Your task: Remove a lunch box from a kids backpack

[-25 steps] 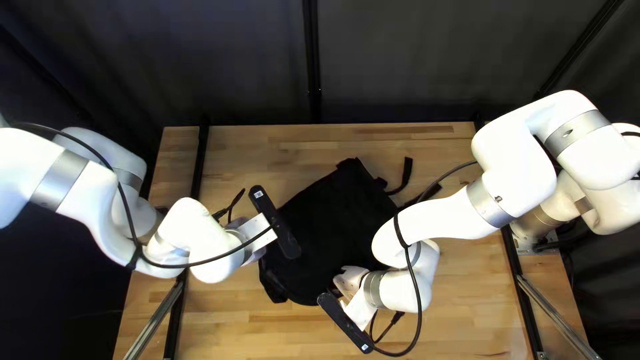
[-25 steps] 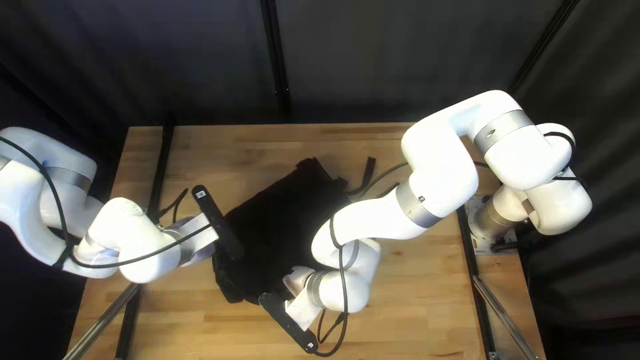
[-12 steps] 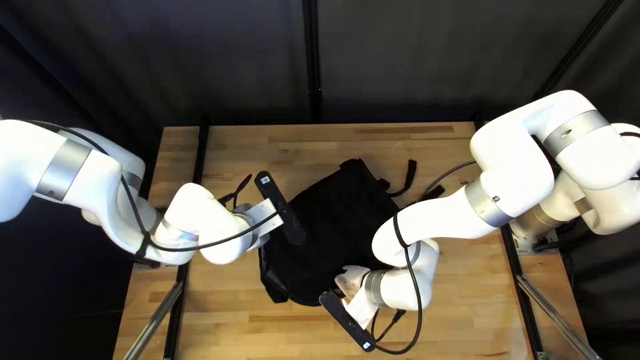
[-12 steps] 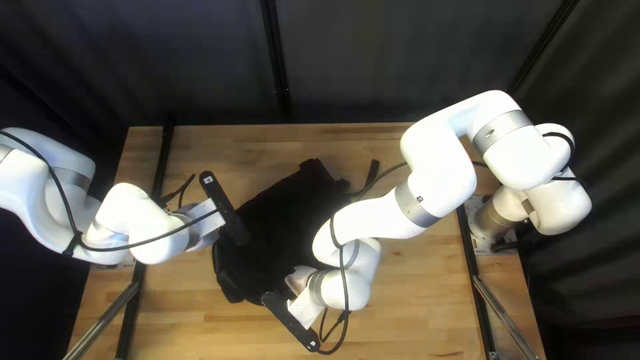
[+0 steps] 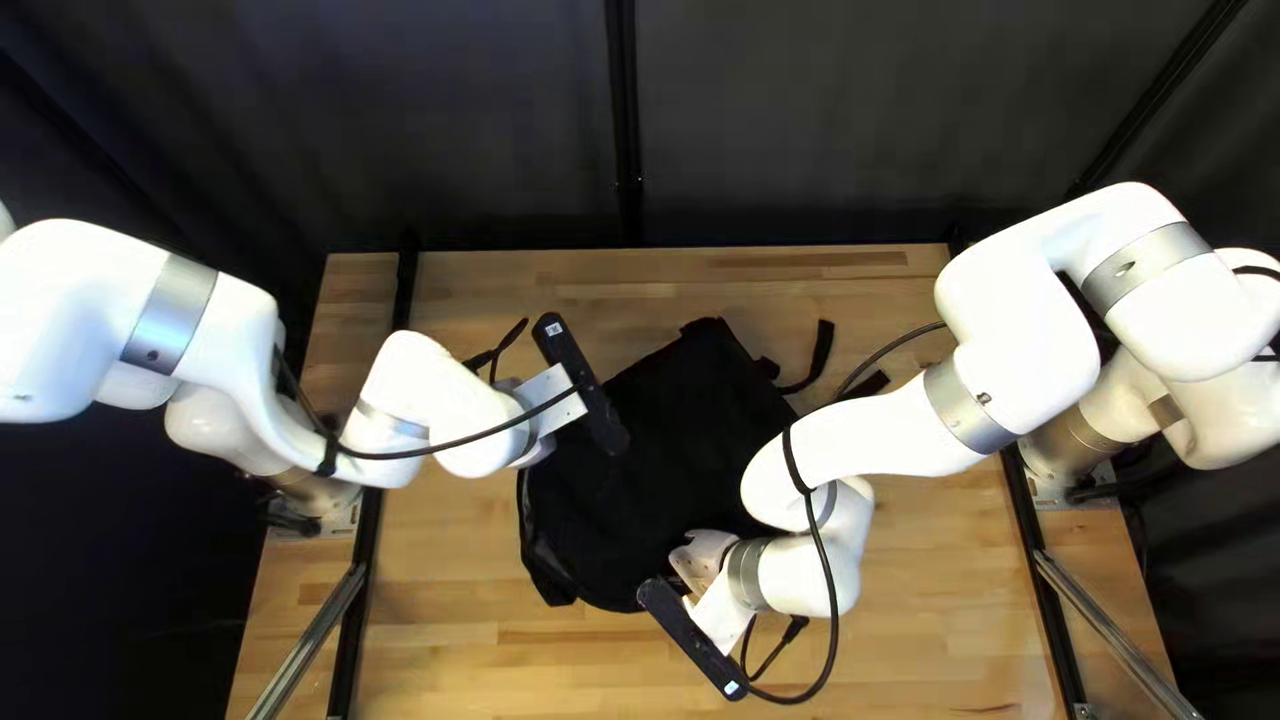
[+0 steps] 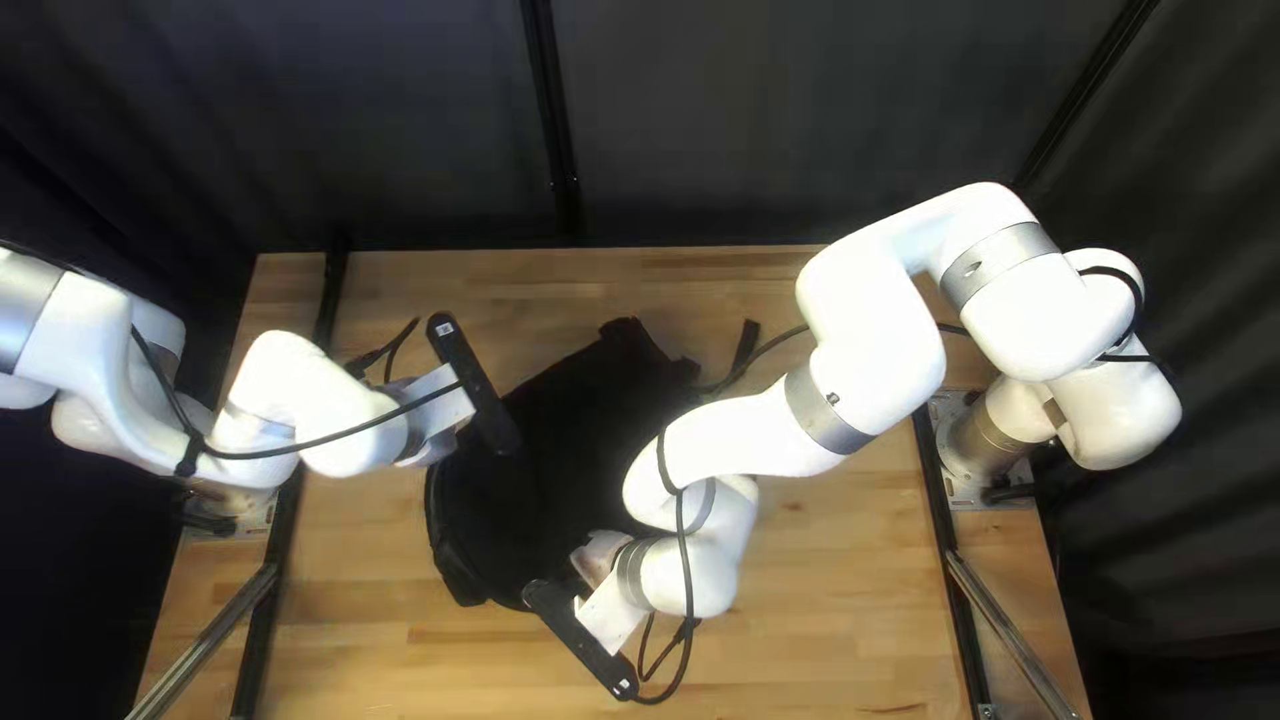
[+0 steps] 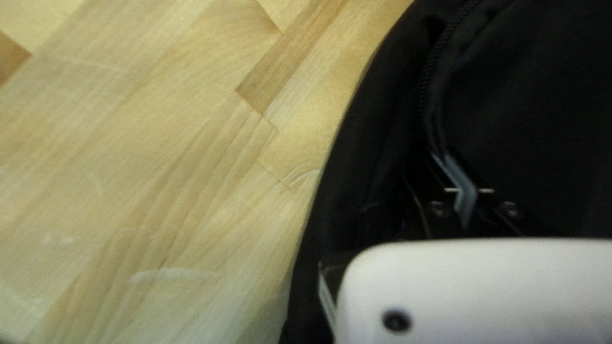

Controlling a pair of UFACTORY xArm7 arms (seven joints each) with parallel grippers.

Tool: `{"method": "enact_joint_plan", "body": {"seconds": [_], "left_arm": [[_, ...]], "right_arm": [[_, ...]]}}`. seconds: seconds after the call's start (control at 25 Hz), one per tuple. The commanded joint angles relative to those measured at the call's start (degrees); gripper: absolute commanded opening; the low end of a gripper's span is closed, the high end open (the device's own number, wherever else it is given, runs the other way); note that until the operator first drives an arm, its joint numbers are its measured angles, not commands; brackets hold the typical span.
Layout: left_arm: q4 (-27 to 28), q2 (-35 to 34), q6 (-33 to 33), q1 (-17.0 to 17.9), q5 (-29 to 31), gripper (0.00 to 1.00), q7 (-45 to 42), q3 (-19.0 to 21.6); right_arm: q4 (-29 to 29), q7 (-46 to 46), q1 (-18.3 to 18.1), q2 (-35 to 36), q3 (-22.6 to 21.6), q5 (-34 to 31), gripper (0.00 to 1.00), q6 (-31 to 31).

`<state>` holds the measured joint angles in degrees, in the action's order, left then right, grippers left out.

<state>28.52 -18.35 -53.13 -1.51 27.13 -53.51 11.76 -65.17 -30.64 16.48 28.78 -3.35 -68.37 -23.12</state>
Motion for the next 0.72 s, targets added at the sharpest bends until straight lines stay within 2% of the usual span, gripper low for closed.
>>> {"method": "enact_joint_plan", "body": {"seconds": [0.04,0.72], "left_arm": [[1.35,1.23,-0.29,-0.70,0.54,0.00,1.18,-0.66],[7.87,7.78,-0.34,-2.99,2.92,0.00,4.73,-2.61]], "right_arm": [[0.31,-0.56,0.11,-0.13,0.16,-0.44,0.00,0.25],[0.90,-2.08,-0.12,0.08,1.13,-2.30,0.00,1.58]]}}
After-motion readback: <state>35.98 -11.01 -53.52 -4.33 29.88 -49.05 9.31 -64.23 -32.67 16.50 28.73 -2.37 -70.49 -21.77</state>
